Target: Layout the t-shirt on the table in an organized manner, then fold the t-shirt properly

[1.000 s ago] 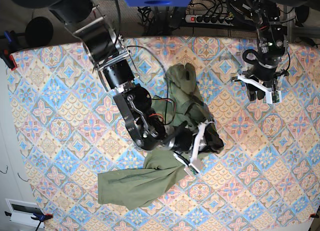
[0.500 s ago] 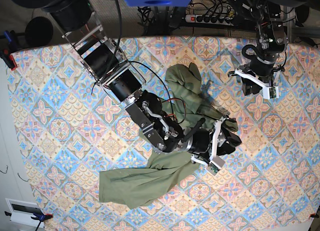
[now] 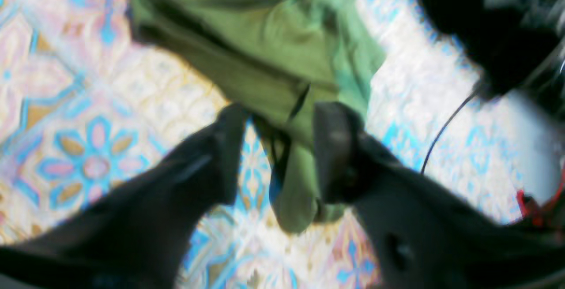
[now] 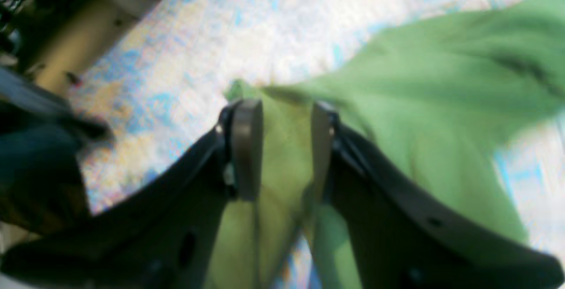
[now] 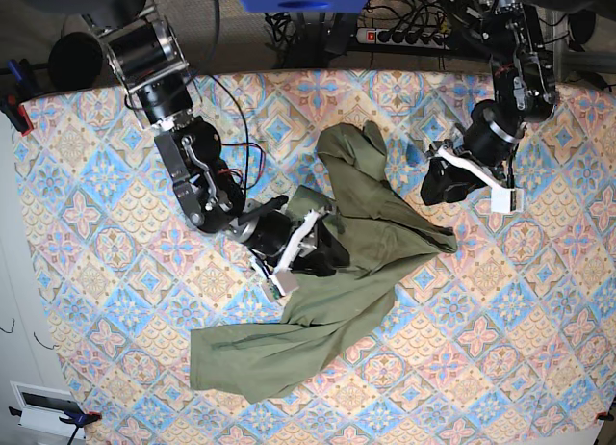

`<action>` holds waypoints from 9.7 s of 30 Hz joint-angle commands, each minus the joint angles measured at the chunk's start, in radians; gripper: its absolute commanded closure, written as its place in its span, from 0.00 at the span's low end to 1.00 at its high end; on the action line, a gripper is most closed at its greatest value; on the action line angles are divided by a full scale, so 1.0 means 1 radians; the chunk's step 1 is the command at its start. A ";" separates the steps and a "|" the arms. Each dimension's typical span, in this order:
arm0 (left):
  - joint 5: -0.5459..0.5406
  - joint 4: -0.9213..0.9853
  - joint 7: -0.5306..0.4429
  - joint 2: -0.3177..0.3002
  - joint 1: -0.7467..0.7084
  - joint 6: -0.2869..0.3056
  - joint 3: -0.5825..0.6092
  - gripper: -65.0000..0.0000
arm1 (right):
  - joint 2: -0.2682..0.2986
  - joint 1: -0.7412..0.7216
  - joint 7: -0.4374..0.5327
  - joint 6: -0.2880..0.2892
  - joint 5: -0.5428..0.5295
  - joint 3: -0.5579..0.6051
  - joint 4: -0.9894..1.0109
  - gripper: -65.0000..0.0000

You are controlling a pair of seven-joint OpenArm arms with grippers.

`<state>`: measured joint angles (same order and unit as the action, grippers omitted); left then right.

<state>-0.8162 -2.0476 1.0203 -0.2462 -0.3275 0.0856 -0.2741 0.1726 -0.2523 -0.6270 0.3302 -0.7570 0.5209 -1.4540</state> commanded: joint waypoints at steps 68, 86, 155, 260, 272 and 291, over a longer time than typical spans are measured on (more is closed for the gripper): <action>0.033 0.707 -0.022 0.403 1.249 0.242 0.163 1.00 | 0.190 0.569 -0.176 0.004 -0.005 -0.750 -0.396 0.73; 0.323 0.706 -0.137 0.330 1.617 0.196 0.114 1.00 | 0.189 0.539 -0.176 0.004 -0.005 -0.692 -0.385 0.72; -0.272 1.169 0.249 0.356 1.636 0.184 -0.058 1.00 | 0.189 0.319 -0.169 0.004 -0.005 -0.669 -0.179 0.72; -0.240 0.345 0.064 -0.049 0.331 0.185 0.032 0.29 | -0.025 -0.312 -0.040 0.043 0.526 -0.146 0.287 0.59; -0.242 0.345 0.064 -0.049 0.330 0.185 0.032 0.29 | -0.038 -0.310 -0.040 0.043 0.528 -0.133 0.324 0.60; -0.268 0.345 0.064 -0.049 0.328 0.185 0.040 0.29 | 0.061 -0.198 -0.110 0.105 0.520 -0.276 0.066 0.99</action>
<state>-1.0584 -1.6836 1.1000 -0.2852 -0.0139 0.2619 -0.2302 0.2401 -0.4362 -0.7471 0.4232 -0.2241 0.2413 -1.3739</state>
